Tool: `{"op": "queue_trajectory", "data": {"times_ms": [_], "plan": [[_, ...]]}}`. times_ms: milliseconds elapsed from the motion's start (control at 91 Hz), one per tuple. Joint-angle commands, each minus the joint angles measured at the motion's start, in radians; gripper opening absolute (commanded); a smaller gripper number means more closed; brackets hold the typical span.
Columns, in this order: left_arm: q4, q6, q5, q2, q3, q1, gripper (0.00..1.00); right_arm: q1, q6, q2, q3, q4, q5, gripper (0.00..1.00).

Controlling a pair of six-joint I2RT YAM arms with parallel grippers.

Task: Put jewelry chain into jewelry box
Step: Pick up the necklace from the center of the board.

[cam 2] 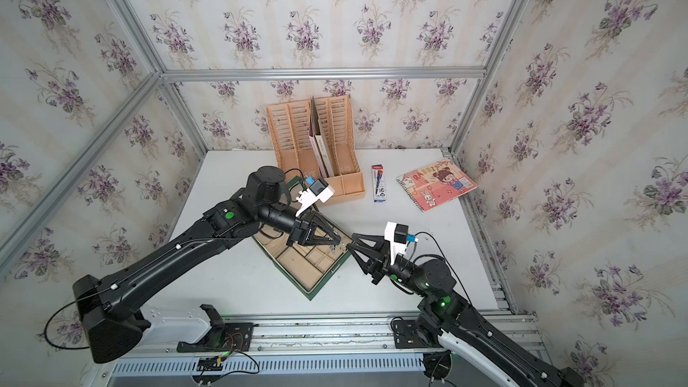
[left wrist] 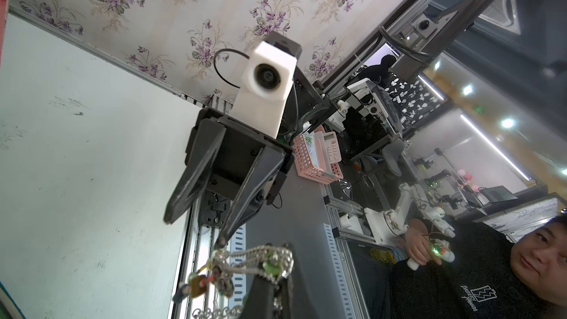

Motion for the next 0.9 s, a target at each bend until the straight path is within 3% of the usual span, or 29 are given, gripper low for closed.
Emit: {"op": "queue_trajectory", "data": {"times_ms": [0,890], "plan": [[-0.034,0.064,0.041,0.0,0.014,0.0,0.0,0.017,-0.027,0.006,0.0,0.036,0.014,0.37],[-0.091,0.106,0.026,0.012,0.026,0.0,0.0,0.161,-0.085,0.117,0.043,0.134,0.031,0.29]]}}
